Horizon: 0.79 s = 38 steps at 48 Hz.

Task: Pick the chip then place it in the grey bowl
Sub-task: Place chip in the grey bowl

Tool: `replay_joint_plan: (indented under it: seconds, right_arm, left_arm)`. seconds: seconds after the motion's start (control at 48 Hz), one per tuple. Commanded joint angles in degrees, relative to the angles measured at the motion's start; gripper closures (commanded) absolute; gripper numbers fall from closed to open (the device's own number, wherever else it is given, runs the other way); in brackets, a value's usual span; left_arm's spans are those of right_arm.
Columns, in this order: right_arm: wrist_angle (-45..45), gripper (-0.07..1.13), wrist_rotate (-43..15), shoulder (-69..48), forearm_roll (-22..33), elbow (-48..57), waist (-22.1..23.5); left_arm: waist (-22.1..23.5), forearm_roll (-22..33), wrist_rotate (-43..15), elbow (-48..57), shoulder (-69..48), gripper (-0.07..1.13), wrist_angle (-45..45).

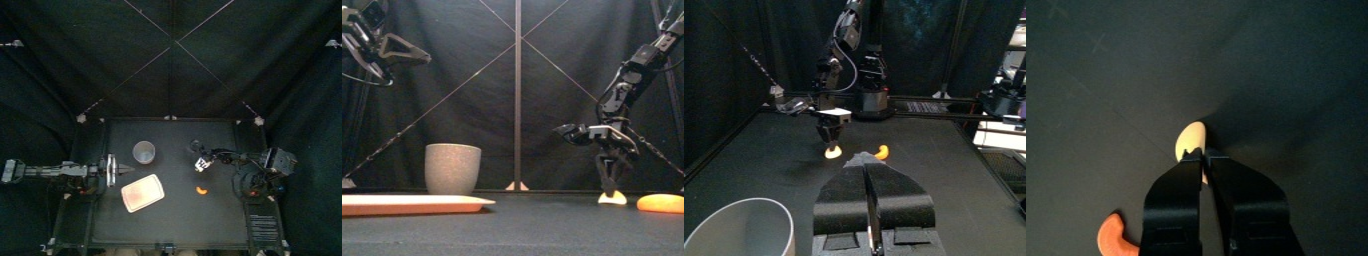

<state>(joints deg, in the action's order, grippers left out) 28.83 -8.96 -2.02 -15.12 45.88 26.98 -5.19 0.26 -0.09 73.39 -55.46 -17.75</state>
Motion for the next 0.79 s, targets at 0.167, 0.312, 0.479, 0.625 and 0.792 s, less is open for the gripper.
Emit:
replay_joint_plan:
  seconds: [0.167,0.312,0.479,0.625,0.792]
  right_arm:
    - [-2.5,0.65,-0.4,-4.3,-0.2,-10.5,-7.6]
    - [-11.2,0.65,-0.3,-2.0,0.1,-17.8,-11.0]
    - [-28.5,0.65,-0.2,5.8,0.3,-25.2,-13.3]
    - [-38.0,0.65,-0.3,13.8,0.4,-31.4,-13.1]
    - [-39.9,0.64,-0.4,21.8,1.6,-37.6,-11.8]
  left_arm:
    - [-0.5,0.0,0.0,-0.7,0.1,1.08,-0.4]
    - [-0.5,0.0,0.1,-0.7,0.1,1.08,-0.4]
    - [-0.5,0.0,0.2,-0.6,0.1,1.08,-0.5]
    - [-0.5,0.0,0.2,-0.4,0.1,1.08,-0.5]
    - [-0.5,0.0,0.2,-0.1,0.1,1.08,-0.4]
